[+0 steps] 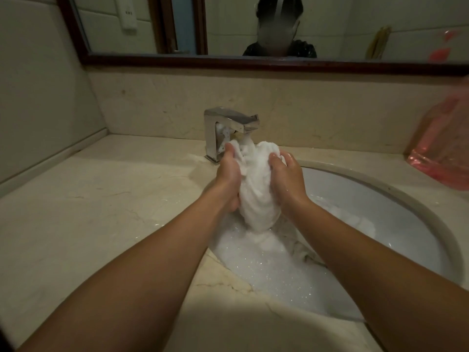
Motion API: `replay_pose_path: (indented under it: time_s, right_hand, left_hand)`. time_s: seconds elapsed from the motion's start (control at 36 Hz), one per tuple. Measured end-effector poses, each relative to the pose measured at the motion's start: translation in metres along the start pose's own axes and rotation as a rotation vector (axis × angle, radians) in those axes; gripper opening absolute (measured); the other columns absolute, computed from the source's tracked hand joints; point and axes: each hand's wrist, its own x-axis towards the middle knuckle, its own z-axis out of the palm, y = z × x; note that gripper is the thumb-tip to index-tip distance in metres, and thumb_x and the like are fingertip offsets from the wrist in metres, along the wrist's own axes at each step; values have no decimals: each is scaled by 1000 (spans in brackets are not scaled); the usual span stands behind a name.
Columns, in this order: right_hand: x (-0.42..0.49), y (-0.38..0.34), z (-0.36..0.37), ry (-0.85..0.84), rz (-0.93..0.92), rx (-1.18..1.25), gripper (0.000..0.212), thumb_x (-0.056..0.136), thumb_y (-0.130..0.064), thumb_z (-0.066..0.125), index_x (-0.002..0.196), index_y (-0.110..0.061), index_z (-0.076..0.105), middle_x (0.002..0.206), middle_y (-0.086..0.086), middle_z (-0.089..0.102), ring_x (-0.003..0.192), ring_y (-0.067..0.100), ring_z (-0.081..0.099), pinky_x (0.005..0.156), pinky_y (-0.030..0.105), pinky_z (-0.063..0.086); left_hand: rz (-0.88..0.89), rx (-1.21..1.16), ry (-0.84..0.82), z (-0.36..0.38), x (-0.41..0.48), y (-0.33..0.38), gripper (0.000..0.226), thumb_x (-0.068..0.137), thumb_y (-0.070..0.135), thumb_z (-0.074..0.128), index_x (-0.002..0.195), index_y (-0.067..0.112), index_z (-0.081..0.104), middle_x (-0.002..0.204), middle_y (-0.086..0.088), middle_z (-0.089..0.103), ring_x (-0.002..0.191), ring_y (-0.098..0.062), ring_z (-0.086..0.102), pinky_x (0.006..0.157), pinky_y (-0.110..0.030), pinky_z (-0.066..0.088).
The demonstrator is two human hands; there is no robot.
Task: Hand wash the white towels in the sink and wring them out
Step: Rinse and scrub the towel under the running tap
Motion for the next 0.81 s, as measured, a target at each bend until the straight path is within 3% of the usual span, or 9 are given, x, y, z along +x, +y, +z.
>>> replay_pose_path:
  time_s: [0.17,0.25,0.36,0.5,0.53,0.61,0.69,0.75,0.81]
  right_hand:
    - [-3,-2,8,-29,-15,-8,39,109,-40,51,145,-27,59,139,-3,63,123,19,60,107,41,50]
    - [-3,-3,11,-28,-36,-9,37,109,-42,51,142,-28,60,132,-7,64,121,18,61,107,41,51]
    - [-5,-2,9,-10,-106,-27,40,111,-45,49,145,-26,59,129,-8,65,116,14,64,99,34,52]
    - [-5,-6,14,-23,-131,-54,44,108,-56,48,141,-29,61,130,-5,69,117,15,66,106,44,55]
    - [-7,-7,17,-35,-115,-51,52,105,-63,47,143,-29,59,133,-5,68,120,16,65,108,45,54]
    - [-13,-5,23,-43,-83,-82,67,99,-74,49,147,-28,56,139,-6,65,127,18,62,112,45,50]
    - [-13,-3,25,15,-54,-107,65,96,-76,52,134,-25,64,130,-2,71,120,22,66,108,46,52]
    - [-12,-6,24,42,-36,-108,52,98,-72,55,115,-25,70,111,-2,75,107,22,70,100,44,54]
    - [-9,-6,23,58,-44,-112,46,99,-68,57,110,-26,72,105,-3,75,102,21,70,95,41,55]
  left_hand:
    - [30,-9,5,-5,5,4,79,102,76,33,130,14,71,112,-16,79,107,-34,76,102,-47,58]
    - [42,-4,-23,-8,11,5,82,95,82,39,130,16,73,113,-15,79,106,-34,77,100,-47,59]
    - [24,-3,-59,-11,19,2,104,67,98,53,130,18,73,115,-16,79,106,-37,77,102,-51,58]
    - [34,-23,-7,-11,22,1,128,35,105,66,126,15,73,111,-13,80,99,-36,79,98,-51,60]
    - [61,4,25,-9,17,3,128,35,105,67,126,14,72,110,-11,80,99,-33,79,97,-49,61]
    - [151,133,100,-4,10,5,99,74,93,59,126,9,66,115,-6,75,104,-25,73,94,-39,59]
    - [176,218,132,-3,12,1,91,81,91,54,124,11,68,115,-6,75,104,-25,72,95,-40,59]
    - [190,237,149,-4,12,1,85,83,89,52,120,14,70,110,-6,77,99,-25,74,94,-40,60]
    - [198,260,187,-4,13,1,76,90,83,50,118,14,70,107,-6,76,98,-25,73,93,-39,60]
